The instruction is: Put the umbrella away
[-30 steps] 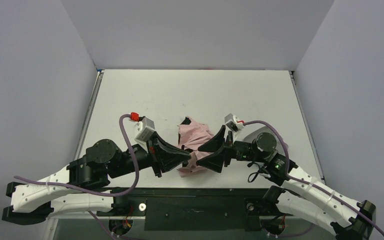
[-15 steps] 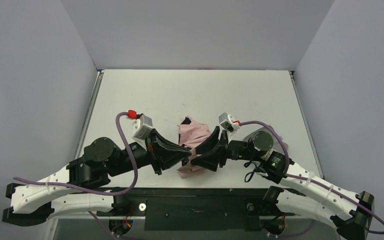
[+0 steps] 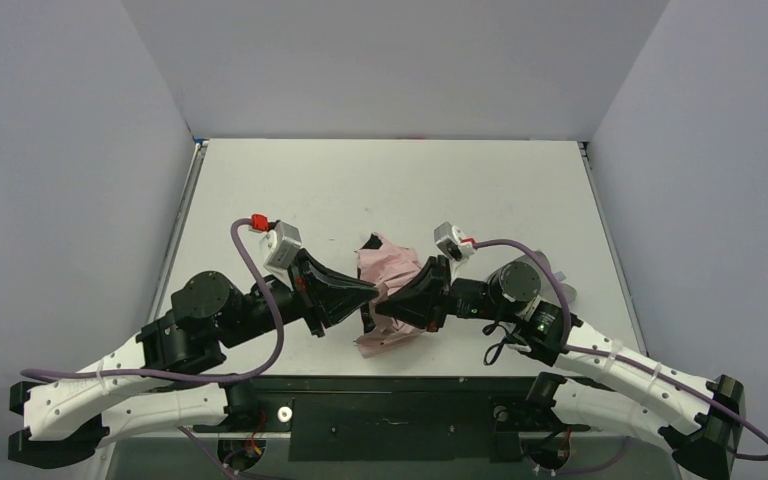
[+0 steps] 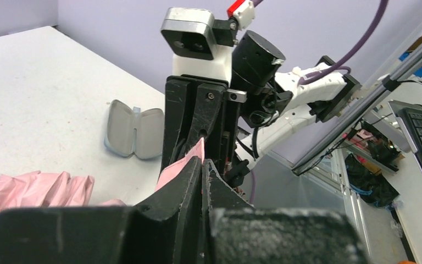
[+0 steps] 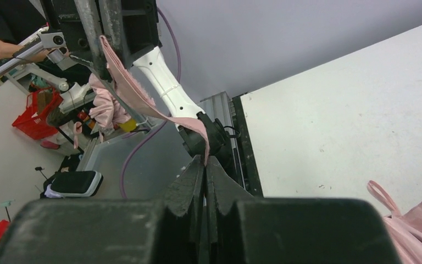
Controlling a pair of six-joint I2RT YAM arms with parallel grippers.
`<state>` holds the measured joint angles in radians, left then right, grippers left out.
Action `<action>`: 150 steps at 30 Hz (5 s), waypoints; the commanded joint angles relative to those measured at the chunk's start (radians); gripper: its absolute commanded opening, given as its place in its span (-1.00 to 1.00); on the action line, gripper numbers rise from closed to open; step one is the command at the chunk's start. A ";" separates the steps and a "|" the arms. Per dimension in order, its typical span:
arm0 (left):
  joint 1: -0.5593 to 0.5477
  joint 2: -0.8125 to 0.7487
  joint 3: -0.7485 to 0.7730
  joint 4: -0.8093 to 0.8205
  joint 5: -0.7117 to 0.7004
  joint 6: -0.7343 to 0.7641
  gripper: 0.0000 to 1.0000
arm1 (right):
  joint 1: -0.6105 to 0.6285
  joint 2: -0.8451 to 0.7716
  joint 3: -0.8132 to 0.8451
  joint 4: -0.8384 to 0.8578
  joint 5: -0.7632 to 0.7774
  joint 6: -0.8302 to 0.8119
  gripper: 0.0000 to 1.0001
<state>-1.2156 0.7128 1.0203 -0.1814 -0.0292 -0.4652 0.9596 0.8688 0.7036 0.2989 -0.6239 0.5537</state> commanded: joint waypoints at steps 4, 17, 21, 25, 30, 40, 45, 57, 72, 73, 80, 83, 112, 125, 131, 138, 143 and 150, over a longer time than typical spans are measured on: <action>0.046 -0.005 -0.007 -0.013 -0.077 -0.013 -0.68 | 0.009 -0.038 0.021 -0.015 0.160 -0.033 -1.00; 0.133 0.076 -0.094 -0.146 -0.354 -0.045 0.94 | -0.058 -0.009 0.044 -0.153 0.397 -0.033 -1.00; 0.174 0.099 -0.144 -0.177 -0.391 -0.071 0.94 | -0.133 0.020 0.052 -0.209 0.456 0.009 -1.00; 0.224 0.113 -0.194 -0.166 -0.378 -0.086 0.94 | -0.183 0.058 0.076 -0.229 0.493 0.014 -1.00; 0.281 0.140 -0.238 -0.139 -0.351 -0.086 1.00 | -0.192 0.146 0.149 -0.266 0.539 -0.043 -1.00; 0.309 0.215 -0.365 0.018 -0.289 -0.068 0.82 | -0.222 0.365 0.294 -0.352 0.674 -0.150 -1.00; 0.316 0.308 -0.386 0.107 -0.270 -0.055 0.76 | -0.245 0.514 0.349 -0.356 0.678 -0.193 -1.00; 0.302 0.493 -0.488 0.280 -0.165 -0.100 0.41 | -0.303 0.737 0.285 -0.313 0.482 -0.190 -1.00; -0.035 0.336 -0.461 0.181 -0.269 -0.288 0.43 | -0.301 0.483 0.107 -0.291 0.434 -0.172 -1.00; -0.037 0.317 -0.444 0.132 -0.317 -0.281 0.46 | -0.301 0.470 0.106 -0.293 0.430 -0.175 -1.00; -0.036 0.303 -0.421 -0.019 -0.465 -0.170 0.76 | -0.299 0.374 0.054 -0.259 0.389 -0.184 -1.00; -0.036 0.333 -0.461 0.086 -0.517 -0.097 0.77 | -0.300 0.333 0.034 -0.260 0.387 -0.179 -1.00; 0.176 0.835 -0.573 0.957 -0.005 0.259 0.67 | -0.302 0.418 -0.047 -0.276 0.462 -0.114 -1.00; 0.148 1.014 -0.558 1.172 -0.108 0.414 -0.08 | -0.302 0.473 -0.076 -0.249 0.395 -0.080 -1.00; 0.130 1.060 -0.549 1.138 -0.134 0.447 -1.00 | -0.303 0.445 -0.056 -0.285 0.381 -0.082 -1.00; -0.013 0.970 -0.639 1.110 -0.222 0.547 -1.00 | -0.301 0.302 0.056 -0.425 0.375 -0.135 -1.00; -0.099 0.949 -0.688 1.145 -0.240 0.583 -1.00 | -0.301 0.294 0.124 -0.426 0.323 -0.158 -1.00; -0.182 0.959 -0.721 1.206 -0.308 0.610 -1.00 | -0.307 0.492 0.224 -0.371 0.340 -0.191 -1.00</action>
<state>-1.3598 1.6703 0.3222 0.9867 -0.3134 0.1143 0.6609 1.2304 0.8612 -0.1417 -0.2962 0.3996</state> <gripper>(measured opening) 0.317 0.003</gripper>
